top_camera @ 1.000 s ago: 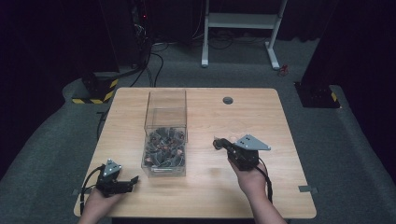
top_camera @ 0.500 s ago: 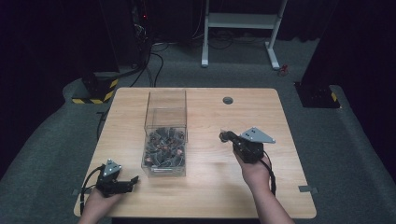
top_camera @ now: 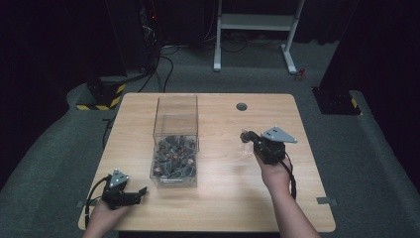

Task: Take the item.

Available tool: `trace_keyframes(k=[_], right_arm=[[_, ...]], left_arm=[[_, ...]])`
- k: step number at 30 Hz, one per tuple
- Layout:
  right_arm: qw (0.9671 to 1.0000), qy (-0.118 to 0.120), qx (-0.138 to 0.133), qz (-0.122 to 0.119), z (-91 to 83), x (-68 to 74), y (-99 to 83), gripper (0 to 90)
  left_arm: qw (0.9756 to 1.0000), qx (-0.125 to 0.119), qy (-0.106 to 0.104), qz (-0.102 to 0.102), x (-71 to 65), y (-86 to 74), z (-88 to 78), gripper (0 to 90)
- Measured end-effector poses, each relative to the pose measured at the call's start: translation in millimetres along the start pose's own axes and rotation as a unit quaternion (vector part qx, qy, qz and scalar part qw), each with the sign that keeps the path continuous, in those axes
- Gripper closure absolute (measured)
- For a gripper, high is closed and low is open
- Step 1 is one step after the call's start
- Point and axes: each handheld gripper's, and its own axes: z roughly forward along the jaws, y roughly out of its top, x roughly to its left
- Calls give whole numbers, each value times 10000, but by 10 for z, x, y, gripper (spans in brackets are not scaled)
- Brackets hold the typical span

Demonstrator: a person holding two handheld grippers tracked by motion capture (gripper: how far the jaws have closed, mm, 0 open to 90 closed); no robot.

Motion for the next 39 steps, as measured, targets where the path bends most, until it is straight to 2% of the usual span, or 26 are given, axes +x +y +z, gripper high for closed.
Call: trace_keyframes(k=[23, 39], right_arm=[[9991, -352, 242, 85, 238, -209, -17, 900], [9975, -425, 560, 76, 380, -235, -144, 900]], left_arm=[[10000, 4, -7, -1, 2, 0, -1, 103], [10000, 4, -7, -1, 2, 0, -1, 103]])
